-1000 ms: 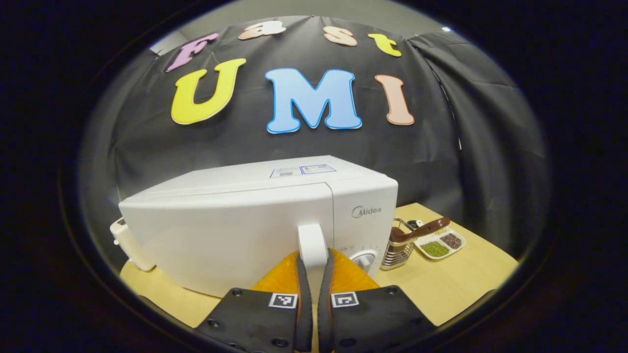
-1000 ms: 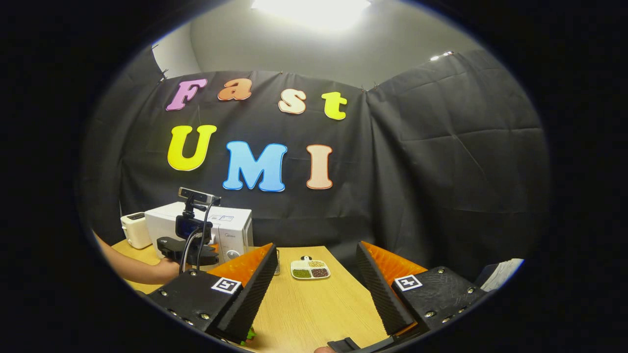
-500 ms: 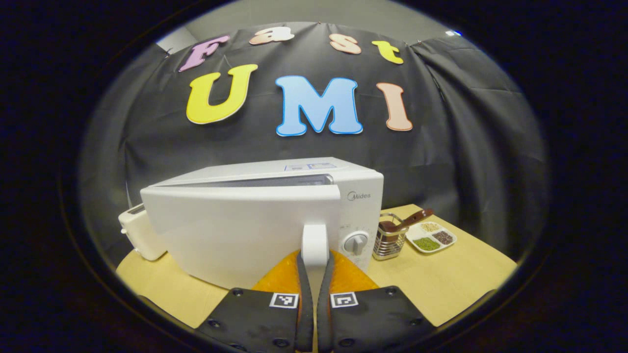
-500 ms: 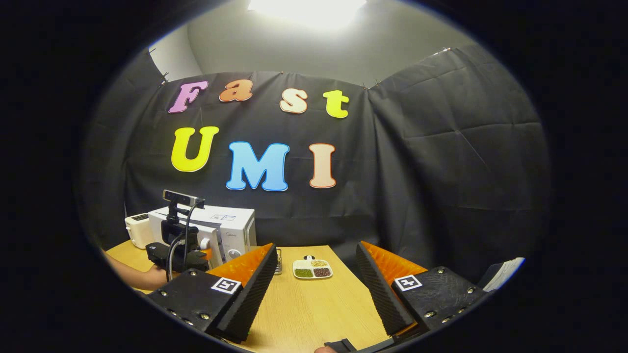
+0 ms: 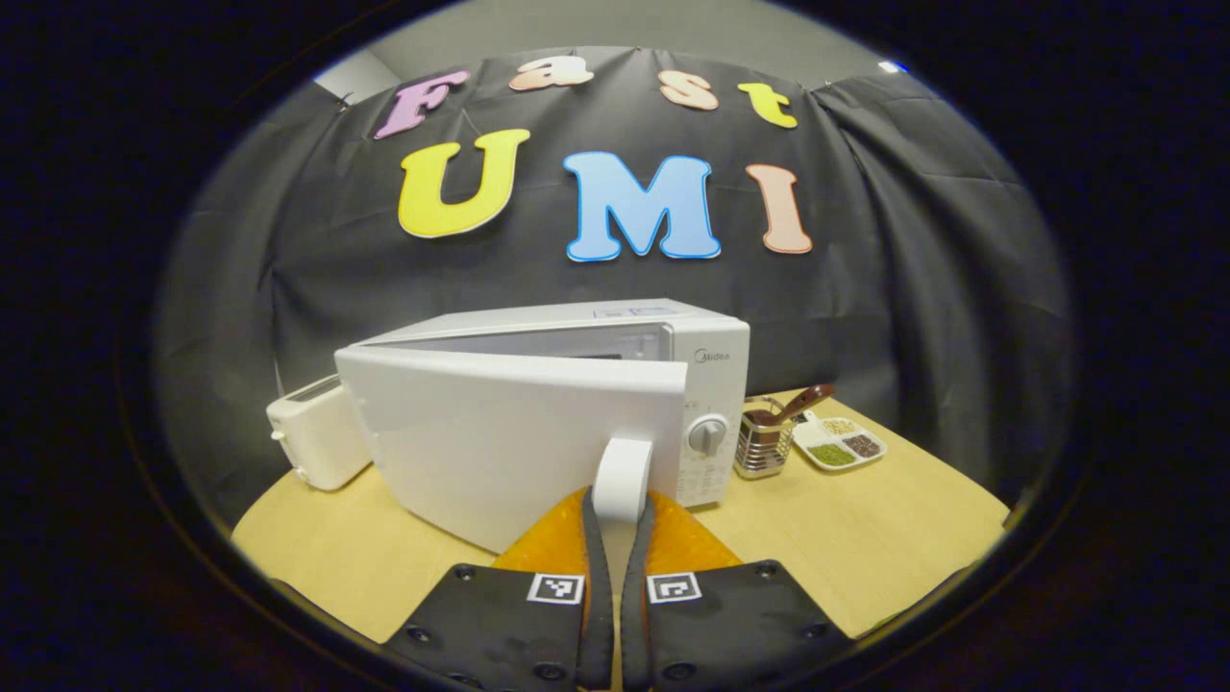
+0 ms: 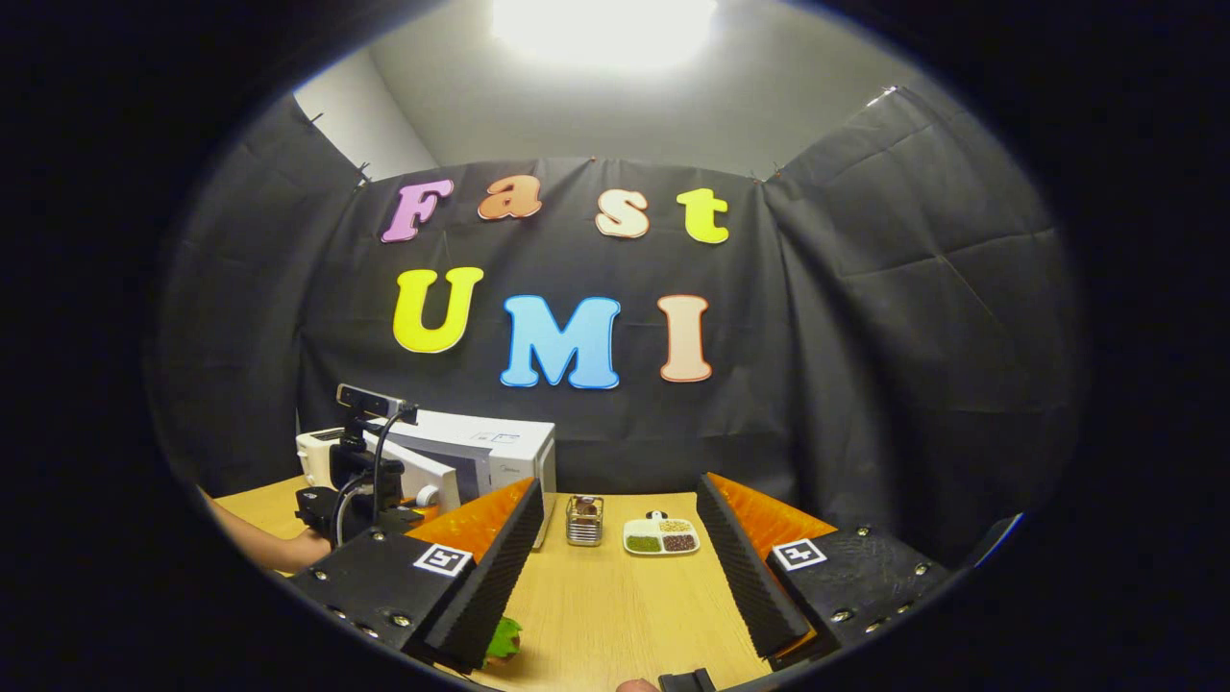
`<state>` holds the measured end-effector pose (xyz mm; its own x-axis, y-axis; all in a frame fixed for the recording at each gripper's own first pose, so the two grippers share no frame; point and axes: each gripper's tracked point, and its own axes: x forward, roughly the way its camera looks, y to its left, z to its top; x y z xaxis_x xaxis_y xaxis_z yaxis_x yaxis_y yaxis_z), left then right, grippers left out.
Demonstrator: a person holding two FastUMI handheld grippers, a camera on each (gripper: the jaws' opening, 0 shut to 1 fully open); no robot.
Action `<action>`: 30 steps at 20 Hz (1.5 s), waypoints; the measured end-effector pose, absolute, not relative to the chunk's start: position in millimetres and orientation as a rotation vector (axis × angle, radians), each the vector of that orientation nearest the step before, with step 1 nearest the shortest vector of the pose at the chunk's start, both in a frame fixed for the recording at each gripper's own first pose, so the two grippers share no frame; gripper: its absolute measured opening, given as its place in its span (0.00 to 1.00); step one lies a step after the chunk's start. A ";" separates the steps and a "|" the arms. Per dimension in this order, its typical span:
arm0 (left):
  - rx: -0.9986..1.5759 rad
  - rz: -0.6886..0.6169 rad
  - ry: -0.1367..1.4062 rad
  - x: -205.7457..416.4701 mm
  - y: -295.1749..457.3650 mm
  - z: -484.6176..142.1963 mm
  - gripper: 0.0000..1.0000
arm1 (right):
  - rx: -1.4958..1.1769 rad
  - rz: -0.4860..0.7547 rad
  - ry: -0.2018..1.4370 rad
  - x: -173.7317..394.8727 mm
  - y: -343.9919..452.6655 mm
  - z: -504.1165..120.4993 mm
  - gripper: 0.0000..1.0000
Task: Open the microwave oven with the left hand, put the food in, and close the microwave oven.
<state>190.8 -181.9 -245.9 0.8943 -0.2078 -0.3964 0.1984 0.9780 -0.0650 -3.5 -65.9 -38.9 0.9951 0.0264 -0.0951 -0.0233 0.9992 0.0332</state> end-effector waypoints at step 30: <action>-0.007 -0.289 0.419 60.6 29.0 -235.8 0.12 | 0.081 0.213 0.121 -33.0 139.3 -26.5 0.98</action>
<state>60.6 29.0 -235.8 0.8733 -0.2781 -0.4000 0.2751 0.9591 -0.0661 -33.0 139.3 -26.5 0.9702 0.2152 -0.1113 -0.2055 0.9743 0.0928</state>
